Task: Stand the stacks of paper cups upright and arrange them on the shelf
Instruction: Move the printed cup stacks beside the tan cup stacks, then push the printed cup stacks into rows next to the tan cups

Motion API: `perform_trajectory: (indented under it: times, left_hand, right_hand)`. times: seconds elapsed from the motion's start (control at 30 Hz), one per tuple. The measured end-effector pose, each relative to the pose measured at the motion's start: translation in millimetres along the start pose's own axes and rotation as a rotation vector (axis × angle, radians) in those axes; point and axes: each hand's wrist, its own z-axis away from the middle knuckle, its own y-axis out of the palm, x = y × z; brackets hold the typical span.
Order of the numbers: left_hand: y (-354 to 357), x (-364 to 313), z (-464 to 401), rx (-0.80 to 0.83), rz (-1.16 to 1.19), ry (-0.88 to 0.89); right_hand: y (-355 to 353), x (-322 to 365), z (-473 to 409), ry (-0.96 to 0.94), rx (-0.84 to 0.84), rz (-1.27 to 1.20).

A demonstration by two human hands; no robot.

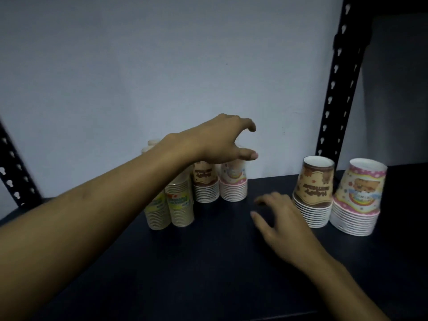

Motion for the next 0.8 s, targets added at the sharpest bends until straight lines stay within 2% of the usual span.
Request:
perform_trajectory:
  times: [0.07,0.17,0.27,0.37,0.5,0.67,0.8]
  left_hand:
    - [11,-21,4,-0.030,0.201,0.002]
    - [42,-50,6,-0.064,0.519,-0.045]
    - [86,-74,6,-0.057,0.796,-0.126]
    - [127,-93,7,-0.027,0.928,-0.181]
    - [162,-107,10,-0.047,0.999,-0.258]
    - [169,-115,13,-0.130,0.953,-0.251]
    - [168,-116,16,-0.150,0.911,-0.245]
  right_hand:
    - [-12,-4,32,-0.042,-0.012,0.117]
    - [-30,-13,59,-0.034,-0.174,0.223]
    - [-47,-23,68,0.153,-0.430,0.092]
    - [-62,-37,69,0.425,-0.629,-0.082]
    - [-75,-50,63,0.658,-0.605,-0.195]
    - [-70,-61,54,0.668,-0.515,-0.215]
    - [-67,-59,53,0.649,-0.459,-0.128]
